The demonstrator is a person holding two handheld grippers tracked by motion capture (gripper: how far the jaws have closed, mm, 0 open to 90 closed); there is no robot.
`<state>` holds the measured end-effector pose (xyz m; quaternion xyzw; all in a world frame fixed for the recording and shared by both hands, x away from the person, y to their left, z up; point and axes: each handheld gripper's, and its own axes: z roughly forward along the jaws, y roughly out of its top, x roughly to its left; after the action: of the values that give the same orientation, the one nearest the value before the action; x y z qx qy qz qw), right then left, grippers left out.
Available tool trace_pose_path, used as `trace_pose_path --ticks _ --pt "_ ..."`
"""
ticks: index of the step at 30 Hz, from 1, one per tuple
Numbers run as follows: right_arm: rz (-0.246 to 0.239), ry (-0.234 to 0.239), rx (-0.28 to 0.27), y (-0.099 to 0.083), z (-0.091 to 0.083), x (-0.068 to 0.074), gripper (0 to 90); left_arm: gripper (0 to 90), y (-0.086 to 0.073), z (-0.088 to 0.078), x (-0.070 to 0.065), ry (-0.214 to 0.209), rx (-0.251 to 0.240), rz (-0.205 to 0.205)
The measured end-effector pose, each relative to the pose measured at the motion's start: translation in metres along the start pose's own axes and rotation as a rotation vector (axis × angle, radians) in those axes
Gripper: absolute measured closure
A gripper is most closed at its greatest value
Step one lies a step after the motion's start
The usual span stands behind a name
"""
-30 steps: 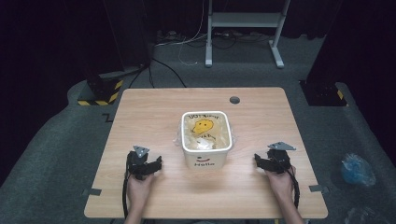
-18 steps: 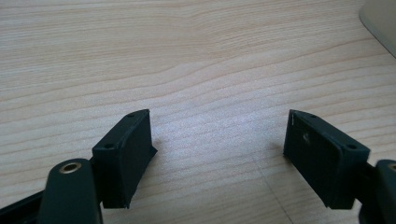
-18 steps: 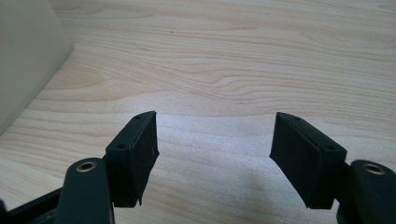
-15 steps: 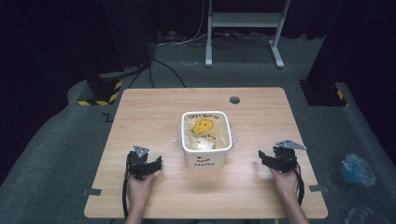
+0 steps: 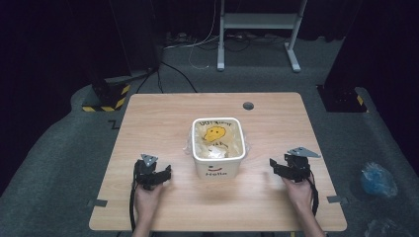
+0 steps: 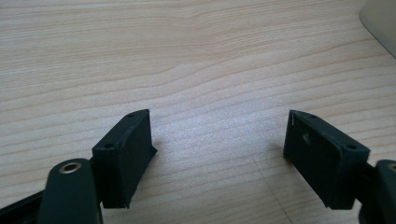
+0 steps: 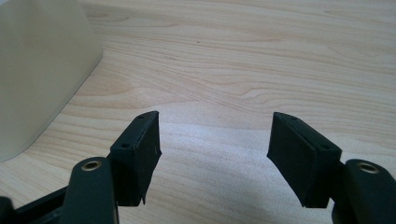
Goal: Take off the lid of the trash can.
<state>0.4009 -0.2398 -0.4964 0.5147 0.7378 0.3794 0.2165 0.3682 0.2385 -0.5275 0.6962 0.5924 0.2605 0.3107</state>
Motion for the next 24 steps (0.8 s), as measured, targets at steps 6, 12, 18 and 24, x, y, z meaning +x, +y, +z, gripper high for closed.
trace_pose_path --ticks 6,12,18,24 --pt "0.014 0.022 -0.003 0.002 0.001 0.001 33.9 23.8 0.000 0.000 0.000 0.000 0.001 0.001" --pt "-0.006 0.038 0.010 0.010 -0.001 0.005 32.9 23.8 0.000 0.000 0.000 0.000 0.001 0.001" --pt "-0.031 0.067 0.030 0.015 0.002 0.011 27.6 23.8 0.000 0.000 0.000 0.000 0.001 0.001" --pt "-0.020 0.086 0.014 0.019 0.001 0.012 29.9 23.8 0.000 0.000 0.000 -0.001 0.000 0.003"
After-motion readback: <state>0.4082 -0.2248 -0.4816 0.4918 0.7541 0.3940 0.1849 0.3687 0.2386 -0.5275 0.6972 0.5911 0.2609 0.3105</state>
